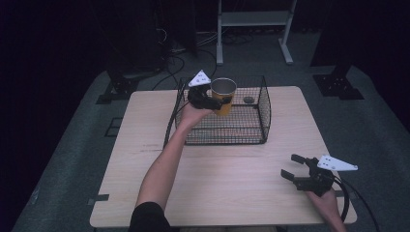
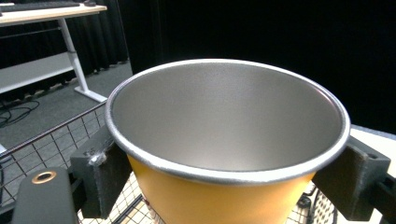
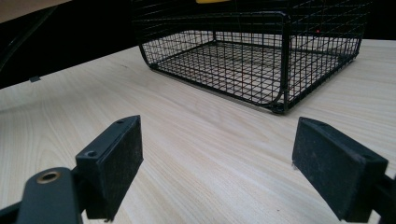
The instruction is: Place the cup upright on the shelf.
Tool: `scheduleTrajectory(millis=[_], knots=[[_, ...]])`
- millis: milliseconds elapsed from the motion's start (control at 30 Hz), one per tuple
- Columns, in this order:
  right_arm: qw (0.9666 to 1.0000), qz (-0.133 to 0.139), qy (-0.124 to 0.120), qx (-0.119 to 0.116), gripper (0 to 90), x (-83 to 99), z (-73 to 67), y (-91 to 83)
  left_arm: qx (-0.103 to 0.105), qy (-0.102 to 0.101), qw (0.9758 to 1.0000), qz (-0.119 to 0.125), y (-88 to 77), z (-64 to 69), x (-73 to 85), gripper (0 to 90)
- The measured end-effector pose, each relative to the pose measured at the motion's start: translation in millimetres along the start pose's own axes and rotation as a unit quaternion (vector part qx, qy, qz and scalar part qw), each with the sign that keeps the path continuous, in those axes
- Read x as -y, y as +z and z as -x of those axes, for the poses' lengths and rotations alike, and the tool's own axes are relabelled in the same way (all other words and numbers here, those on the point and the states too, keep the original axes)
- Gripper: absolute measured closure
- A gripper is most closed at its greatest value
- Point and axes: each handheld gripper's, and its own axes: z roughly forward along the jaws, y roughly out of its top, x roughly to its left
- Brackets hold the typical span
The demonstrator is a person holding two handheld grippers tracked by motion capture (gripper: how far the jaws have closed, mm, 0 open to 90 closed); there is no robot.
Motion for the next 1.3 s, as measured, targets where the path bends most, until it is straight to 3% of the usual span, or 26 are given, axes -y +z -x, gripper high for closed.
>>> scheduleTrajectory(millis=[300, 700, 1000, 1300], knots=[[1.0, 0.0, -0.001, -0.002, 15.1, -0.2, -0.1, 0.4, -0.003, -0.002, 0.9998, -0.018, 8.1, -9.5, 9.7, 13.9], [1.0, 0.001, -0.001, -0.004, 15.1, -0.2, 0.0, 0.1, 0.014, -0.005, 0.9985, -0.052, 27.8, -12.4, 21.4, 13.8], [1.0, 0.003, 0.001, -0.005, 15.1, -0.2, 0.2, -0.3, 0.013, 0.0, 0.9949, -0.1, 37.5, -18.1, 33.8, 13.8], [1.0, 0.003, -0.001, -0.005, 15.1, -0.2, 0.3, 0.0, 0.013, 0.005, 0.9918, -0.127, 45.6, -19.9, 37.4, 13.7]])
